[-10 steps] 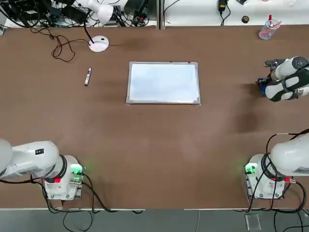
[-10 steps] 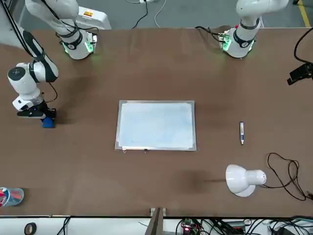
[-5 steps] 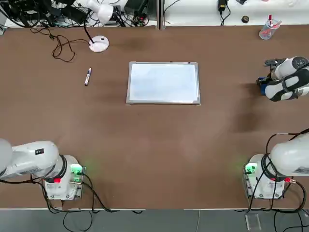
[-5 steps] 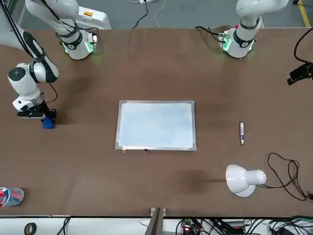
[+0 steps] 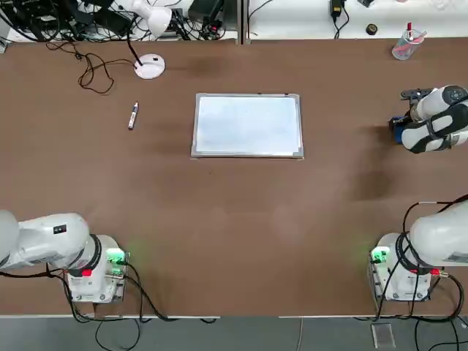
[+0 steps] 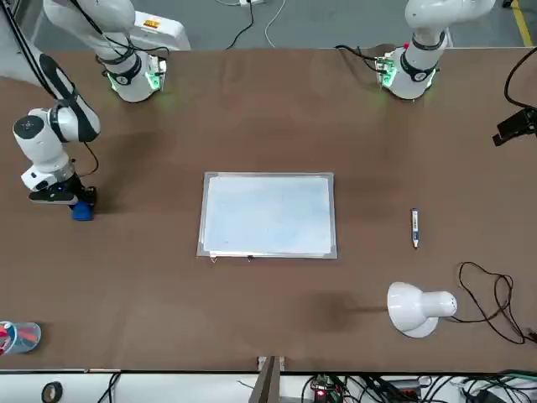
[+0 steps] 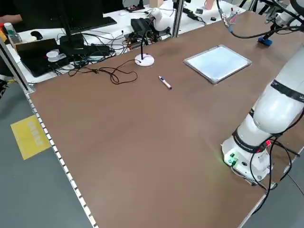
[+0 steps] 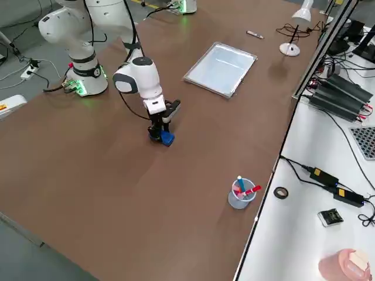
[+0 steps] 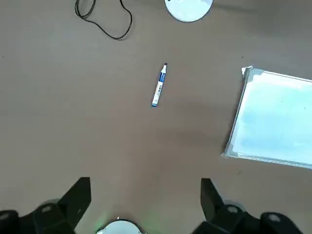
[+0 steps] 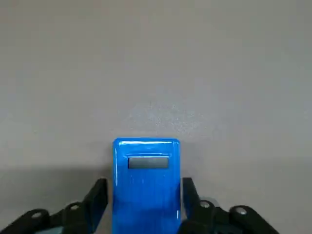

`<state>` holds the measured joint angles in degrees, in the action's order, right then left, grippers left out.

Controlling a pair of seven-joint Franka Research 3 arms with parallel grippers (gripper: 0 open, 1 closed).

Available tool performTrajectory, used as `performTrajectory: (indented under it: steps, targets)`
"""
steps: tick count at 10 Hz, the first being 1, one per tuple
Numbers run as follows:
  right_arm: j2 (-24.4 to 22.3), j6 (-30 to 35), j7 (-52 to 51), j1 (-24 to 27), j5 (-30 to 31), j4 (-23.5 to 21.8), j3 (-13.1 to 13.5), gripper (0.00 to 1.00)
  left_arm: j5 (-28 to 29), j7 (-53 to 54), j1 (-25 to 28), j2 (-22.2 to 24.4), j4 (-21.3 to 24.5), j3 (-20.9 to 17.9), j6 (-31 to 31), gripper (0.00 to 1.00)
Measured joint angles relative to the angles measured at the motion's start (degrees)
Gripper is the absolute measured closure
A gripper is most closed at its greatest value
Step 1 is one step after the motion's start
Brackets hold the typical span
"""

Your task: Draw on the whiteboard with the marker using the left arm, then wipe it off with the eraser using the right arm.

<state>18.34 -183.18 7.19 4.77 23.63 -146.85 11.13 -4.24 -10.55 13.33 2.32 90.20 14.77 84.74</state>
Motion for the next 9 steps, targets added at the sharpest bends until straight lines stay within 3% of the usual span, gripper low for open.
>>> performTrajectory:
  steps: [3,5,7,8,9]
  targets:
    - [0.0,0.0,0.0,0.0,0.0,0.0,0.0,0.22,0.0,0.0,0.0,0.0,0.0,0.0,0.0,0.00]
    - [0.0,0.0,0.0,0.0,0.0,0.0,0.1,0.11,0.0,0.0,0.0,0.0,0.0,0.0,0.0,0.00]
    - [0.0,0.0,0.1,0.0,0.0,0.0,0.1,0.09,0.0,0.0,0.0,0.0,0.0,0.0,0.0,0.00]
    - [0.0,0.0,0.2,0.0,-0.1,0.1,0.2,0.00,0.0,0.0,0.0,0.0,0.0,0.0,0.0,0.00]
    - [0.0,0.0,0.5,0.0,-0.1,0.2,0.3,0.00,0.0,0.0,0.0,0.0,0.0,0.0,0.0,0.00]
